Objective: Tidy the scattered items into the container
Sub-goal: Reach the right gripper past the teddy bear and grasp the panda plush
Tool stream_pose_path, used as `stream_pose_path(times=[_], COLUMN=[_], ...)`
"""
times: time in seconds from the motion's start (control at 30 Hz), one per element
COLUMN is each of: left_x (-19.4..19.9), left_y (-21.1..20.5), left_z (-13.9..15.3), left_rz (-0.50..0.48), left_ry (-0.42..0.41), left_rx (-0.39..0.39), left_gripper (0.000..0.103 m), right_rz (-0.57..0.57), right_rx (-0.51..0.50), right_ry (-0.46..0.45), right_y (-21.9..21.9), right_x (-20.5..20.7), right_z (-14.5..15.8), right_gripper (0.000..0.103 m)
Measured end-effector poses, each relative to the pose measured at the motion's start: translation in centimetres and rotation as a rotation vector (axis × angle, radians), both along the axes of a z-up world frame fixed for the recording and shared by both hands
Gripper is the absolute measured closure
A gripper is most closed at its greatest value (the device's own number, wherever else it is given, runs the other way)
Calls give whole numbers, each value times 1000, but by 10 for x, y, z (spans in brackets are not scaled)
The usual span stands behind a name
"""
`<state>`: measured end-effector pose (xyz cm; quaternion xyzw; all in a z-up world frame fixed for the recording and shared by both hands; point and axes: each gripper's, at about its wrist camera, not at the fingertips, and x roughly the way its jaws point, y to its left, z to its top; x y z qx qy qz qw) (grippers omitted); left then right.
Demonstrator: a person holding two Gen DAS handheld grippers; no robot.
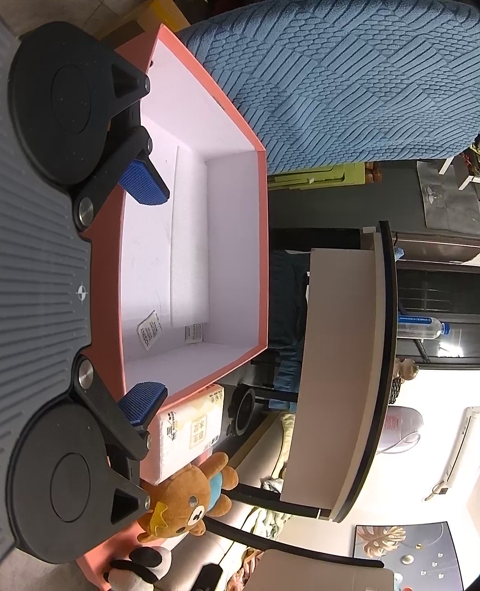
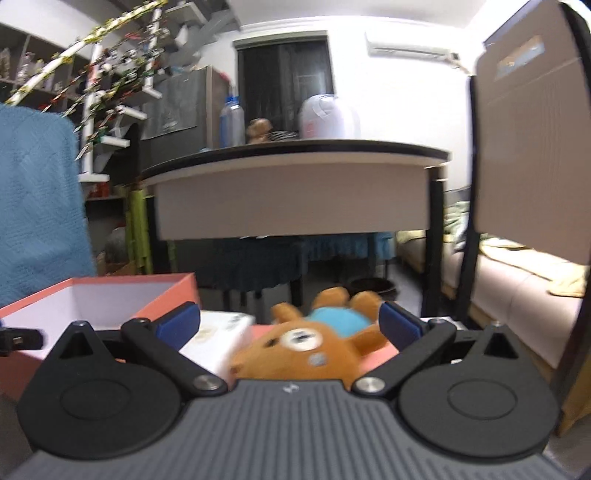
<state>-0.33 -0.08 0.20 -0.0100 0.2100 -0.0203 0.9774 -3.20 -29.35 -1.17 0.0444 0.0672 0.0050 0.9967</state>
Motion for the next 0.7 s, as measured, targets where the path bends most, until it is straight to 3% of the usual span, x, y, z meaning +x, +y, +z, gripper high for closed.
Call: stream_pose_path(times=[0.2,0.37,0.6,0.7], left_x=[-1,-1,-2,-3], left_y=[-6,-10,-17,-17], left_z=[2,6,7,7], left_rz=[-26,-37,-50,-53], left_ry=[-9,-18,-21,-21], left_rx=[2,-5,-6,-7], left_gripper=[0,0,0,0], right_rz=[-112,-130,-103,-98], right_rx=[-5,57,38,20], right_ry=[0,149,271,290], right_y=[-56,-93,-96,-90], right_x=[8,18,27,25], right_z=[-8,-34,-62,-71], right_gripper=[0,0,1,8])
